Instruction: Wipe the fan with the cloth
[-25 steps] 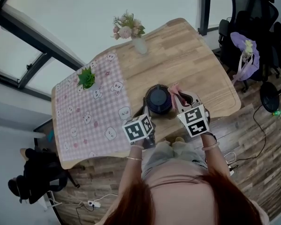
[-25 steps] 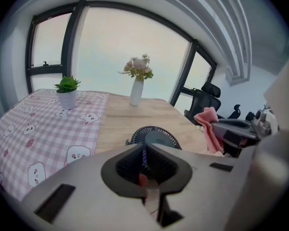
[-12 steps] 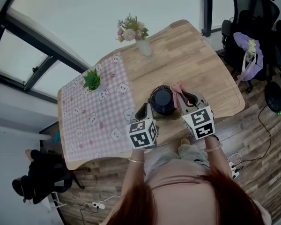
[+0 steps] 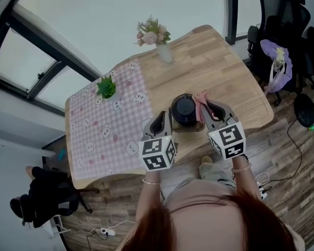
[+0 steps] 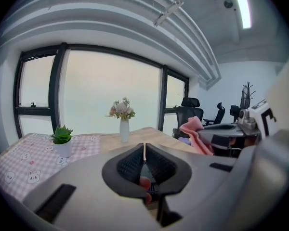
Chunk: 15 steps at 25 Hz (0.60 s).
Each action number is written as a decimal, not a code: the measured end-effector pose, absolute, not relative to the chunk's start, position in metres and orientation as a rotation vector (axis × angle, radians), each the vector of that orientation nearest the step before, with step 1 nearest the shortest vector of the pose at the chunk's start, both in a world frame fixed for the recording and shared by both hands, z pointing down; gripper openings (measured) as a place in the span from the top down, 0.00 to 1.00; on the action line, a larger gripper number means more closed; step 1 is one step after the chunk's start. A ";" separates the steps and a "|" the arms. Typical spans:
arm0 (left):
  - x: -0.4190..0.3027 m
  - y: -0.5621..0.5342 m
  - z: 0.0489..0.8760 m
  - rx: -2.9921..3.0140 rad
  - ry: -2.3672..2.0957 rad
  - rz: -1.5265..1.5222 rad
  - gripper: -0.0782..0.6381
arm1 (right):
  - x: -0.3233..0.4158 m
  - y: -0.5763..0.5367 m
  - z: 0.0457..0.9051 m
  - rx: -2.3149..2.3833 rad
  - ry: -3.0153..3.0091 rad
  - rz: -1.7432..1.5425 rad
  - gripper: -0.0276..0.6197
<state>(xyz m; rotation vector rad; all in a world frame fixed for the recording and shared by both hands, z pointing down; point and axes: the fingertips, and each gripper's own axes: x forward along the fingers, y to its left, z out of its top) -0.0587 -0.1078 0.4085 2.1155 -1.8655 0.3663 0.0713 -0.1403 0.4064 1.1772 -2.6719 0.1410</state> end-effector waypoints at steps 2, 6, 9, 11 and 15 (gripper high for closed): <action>-0.059 -0.103 0.400 2.148 -1.883 0.367 0.86 | 0.071 -0.136 0.400 1.188 -2.689 0.137 0.92; -0.056 -0.088 0.384 2.215 -1.935 0.396 0.86 | 0.069 -0.122 0.385 1.205 -2.722 0.116 0.92; -0.051 -0.076 0.374 2.262 -1.937 0.374 0.86 | 0.071 -0.113 0.377 1.230 -2.725 0.102 0.92; -0.049 -0.069 0.368 2.295 -1.944 0.382 0.86 | 0.074 -0.109 0.372 1.259 -2.725 0.089 0.92; -0.046 -0.057 0.357 2.345 -1.955 0.345 0.86 | 0.081 -0.097 0.363 1.298 -2.723 0.044 0.92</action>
